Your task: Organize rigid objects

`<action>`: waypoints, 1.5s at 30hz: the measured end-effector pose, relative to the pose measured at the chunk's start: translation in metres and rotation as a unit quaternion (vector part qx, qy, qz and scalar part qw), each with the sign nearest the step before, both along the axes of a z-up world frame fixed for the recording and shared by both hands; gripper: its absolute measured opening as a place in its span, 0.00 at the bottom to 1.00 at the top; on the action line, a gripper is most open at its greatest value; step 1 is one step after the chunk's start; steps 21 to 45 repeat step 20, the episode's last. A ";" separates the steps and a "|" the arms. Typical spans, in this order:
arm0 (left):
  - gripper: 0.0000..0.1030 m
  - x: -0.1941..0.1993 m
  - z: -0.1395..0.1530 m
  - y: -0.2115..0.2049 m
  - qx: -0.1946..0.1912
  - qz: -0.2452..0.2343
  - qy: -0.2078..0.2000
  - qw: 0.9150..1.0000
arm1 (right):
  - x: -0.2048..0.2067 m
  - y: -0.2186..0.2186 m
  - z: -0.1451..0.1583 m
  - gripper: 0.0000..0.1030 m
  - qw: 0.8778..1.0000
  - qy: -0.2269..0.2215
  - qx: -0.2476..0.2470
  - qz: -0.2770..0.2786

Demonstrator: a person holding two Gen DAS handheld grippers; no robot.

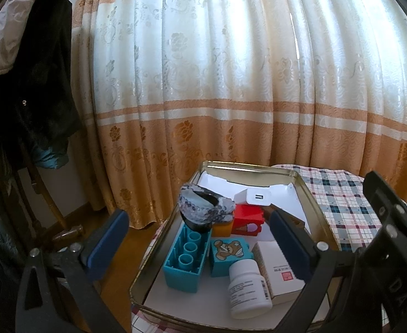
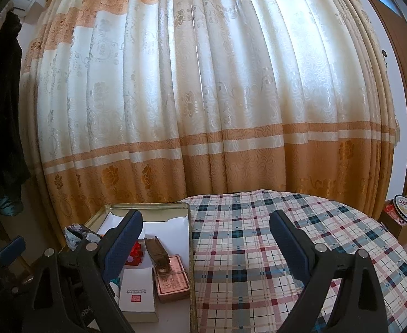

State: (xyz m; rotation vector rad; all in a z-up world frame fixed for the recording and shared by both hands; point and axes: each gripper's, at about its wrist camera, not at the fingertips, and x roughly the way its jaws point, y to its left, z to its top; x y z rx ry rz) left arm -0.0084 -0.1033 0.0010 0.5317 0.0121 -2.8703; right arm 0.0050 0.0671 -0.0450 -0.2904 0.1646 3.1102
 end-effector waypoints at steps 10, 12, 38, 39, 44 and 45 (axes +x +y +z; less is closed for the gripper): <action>1.00 -0.001 -0.002 -0.002 0.005 -0.001 -0.005 1.000 | 0.000 0.000 0.000 0.92 1.000 0.000 -0.001 -0.001; 0.99 -0.001 -0.002 0.000 0.003 -0.005 -0.006 1.000 | 0.000 0.000 0.000 0.92 1.000 -0.001 -0.001 -0.001; 1.00 0.000 -0.002 0.001 0.004 -0.001 -0.008 1.000 | -0.002 0.002 -0.001 0.92 1.000 -0.006 -0.003 -0.004; 1.00 0.000 -0.002 0.001 0.004 -0.001 -0.008 1.000 | -0.002 0.002 -0.001 0.92 1.000 -0.006 -0.003 -0.004; 1.00 0.000 -0.002 0.001 0.004 -0.001 -0.008 1.000 | -0.002 0.002 -0.001 0.92 1.000 -0.006 -0.003 -0.004; 1.00 0.000 -0.002 0.001 0.004 -0.001 -0.008 1.000 | -0.002 0.002 -0.001 0.92 1.000 -0.006 -0.003 -0.004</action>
